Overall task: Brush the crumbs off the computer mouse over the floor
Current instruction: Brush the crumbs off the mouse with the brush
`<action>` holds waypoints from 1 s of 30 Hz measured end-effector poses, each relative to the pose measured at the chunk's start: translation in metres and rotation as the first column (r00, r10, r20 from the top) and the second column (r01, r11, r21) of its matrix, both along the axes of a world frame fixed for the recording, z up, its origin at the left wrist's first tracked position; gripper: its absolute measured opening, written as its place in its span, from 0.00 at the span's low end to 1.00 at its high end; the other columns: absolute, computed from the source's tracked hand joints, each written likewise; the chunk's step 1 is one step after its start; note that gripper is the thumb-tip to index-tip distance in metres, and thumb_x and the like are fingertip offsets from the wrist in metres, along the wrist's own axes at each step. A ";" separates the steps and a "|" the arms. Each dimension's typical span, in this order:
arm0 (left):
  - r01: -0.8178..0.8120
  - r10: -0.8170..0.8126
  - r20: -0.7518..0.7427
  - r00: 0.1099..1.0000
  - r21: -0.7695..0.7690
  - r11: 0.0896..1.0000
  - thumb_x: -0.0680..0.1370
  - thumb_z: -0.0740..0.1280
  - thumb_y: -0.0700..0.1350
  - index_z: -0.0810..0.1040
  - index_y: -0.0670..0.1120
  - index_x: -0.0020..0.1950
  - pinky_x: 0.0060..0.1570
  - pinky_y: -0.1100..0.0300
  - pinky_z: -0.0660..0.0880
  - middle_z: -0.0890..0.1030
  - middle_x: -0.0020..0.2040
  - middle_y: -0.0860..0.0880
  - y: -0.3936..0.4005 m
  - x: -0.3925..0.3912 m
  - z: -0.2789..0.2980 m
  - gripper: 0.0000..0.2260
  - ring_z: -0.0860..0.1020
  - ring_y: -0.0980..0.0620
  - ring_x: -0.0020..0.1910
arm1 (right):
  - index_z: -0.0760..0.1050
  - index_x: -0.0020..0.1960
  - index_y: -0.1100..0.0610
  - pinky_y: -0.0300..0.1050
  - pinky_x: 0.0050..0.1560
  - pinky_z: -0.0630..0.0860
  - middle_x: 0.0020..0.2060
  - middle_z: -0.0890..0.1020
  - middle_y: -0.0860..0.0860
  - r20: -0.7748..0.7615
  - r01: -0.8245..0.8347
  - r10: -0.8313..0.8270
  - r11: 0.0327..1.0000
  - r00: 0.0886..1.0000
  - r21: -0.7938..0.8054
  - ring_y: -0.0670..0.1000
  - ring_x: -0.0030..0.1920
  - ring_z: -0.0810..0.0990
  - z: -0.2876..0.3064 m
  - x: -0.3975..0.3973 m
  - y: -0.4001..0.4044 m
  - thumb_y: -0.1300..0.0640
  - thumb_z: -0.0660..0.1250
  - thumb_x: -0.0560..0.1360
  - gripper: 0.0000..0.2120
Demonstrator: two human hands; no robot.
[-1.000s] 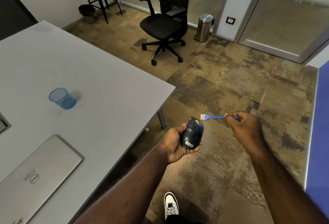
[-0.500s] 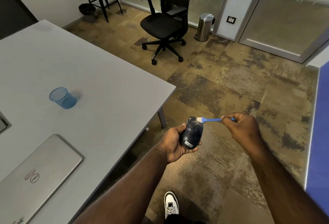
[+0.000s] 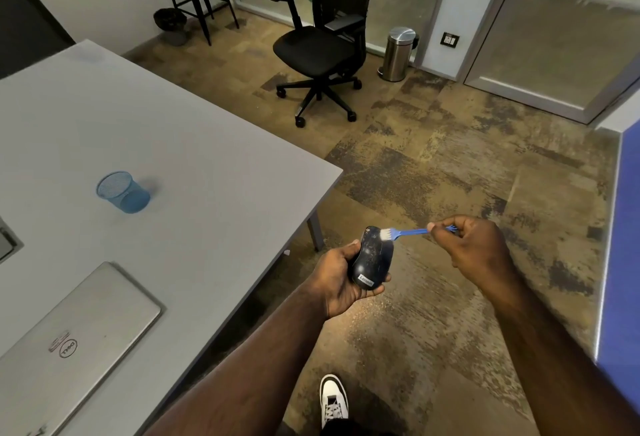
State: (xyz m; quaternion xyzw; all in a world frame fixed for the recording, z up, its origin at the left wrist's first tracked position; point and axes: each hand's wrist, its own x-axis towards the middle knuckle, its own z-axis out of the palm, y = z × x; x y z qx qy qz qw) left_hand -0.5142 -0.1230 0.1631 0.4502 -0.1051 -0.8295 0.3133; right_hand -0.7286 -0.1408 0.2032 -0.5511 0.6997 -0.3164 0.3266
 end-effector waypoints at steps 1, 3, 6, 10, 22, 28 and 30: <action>0.000 0.000 -0.005 1.000 0.000 1.000 0.83 0.51 0.50 0.74 0.44 0.59 0.43 0.51 0.75 0.79 0.52 0.39 0.000 0.000 0.001 0.16 0.79 0.41 0.45 | 0.82 0.40 0.52 0.39 0.20 0.64 0.17 0.73 0.46 -0.037 0.051 -0.052 0.998 0.998 -0.024 0.43 0.18 0.66 -0.002 -0.001 -0.001 0.52 0.72 0.75 0.07; 0.002 -0.002 -0.013 1.000 -0.001 1.000 0.83 0.51 0.50 0.74 0.45 0.57 0.43 0.51 0.75 0.79 0.52 0.39 0.002 0.000 0.001 0.15 0.79 0.41 0.45 | 0.83 0.42 0.54 0.41 0.24 0.67 0.19 0.73 0.46 -0.011 0.109 -0.110 0.993 0.994 -0.054 0.48 0.20 0.68 -0.003 -0.005 -0.001 0.52 0.71 0.75 0.07; -0.011 0.011 -0.019 1.000 -0.006 1.000 0.83 0.51 0.50 0.75 0.44 0.56 0.45 0.51 0.74 0.78 0.53 0.38 0.001 0.002 0.002 0.16 0.78 0.41 0.45 | 0.83 0.39 0.52 0.43 0.24 0.65 0.19 0.72 0.45 0.101 -0.017 0.021 0.999 0.995 -0.036 0.49 0.21 0.67 0.000 -0.004 0.006 0.52 0.72 0.74 0.07; -0.021 0.021 -0.006 1.000 0.000 1.000 0.83 0.51 0.51 0.76 0.42 0.57 0.44 0.51 0.74 0.79 0.53 0.38 0.002 0.003 0.001 0.18 0.78 0.41 0.45 | 0.82 0.37 0.54 0.40 0.22 0.62 0.19 0.71 0.45 0.161 -0.154 0.159 0.987 0.974 -0.045 0.46 0.20 0.64 0.006 -0.002 0.012 0.58 0.72 0.75 0.08; -0.073 0.073 0.017 0.997 -0.019 0.997 0.83 0.51 0.50 0.77 0.44 0.54 0.42 0.51 0.76 0.81 0.50 0.38 0.001 0.001 -0.001 0.16 0.80 0.42 0.45 | 0.83 0.45 0.51 0.33 0.24 0.67 0.30 0.79 0.44 -0.234 -0.350 0.286 0.884 0.929 -0.309 0.48 0.30 0.76 0.023 0.003 0.030 0.59 0.73 0.74 0.04; -0.143 0.143 -0.023 0.990 -0.026 0.989 0.83 0.53 0.49 0.76 0.43 0.56 0.49 0.44 0.77 0.80 0.52 0.38 -0.003 -0.003 -0.001 0.15 0.80 0.39 0.48 | 0.84 0.48 0.50 0.27 0.28 0.67 0.30 0.78 0.40 -0.305 -0.596 0.547 0.798 0.779 -0.093 0.37 0.34 0.78 0.027 0.006 0.044 0.58 0.74 0.74 0.04; -0.160 0.160 -0.029 0.987 -0.033 0.986 0.83 0.53 0.49 0.76 0.43 0.56 0.44 0.46 0.79 0.80 0.53 0.37 -0.004 -0.002 -0.001 0.15 0.81 0.40 0.45 | 0.85 0.48 0.49 0.31 0.29 0.73 0.32 0.80 0.40 -0.298 -0.599 0.553 0.795 0.778 -0.091 0.38 0.34 0.80 0.028 0.003 0.046 0.57 0.74 0.74 0.05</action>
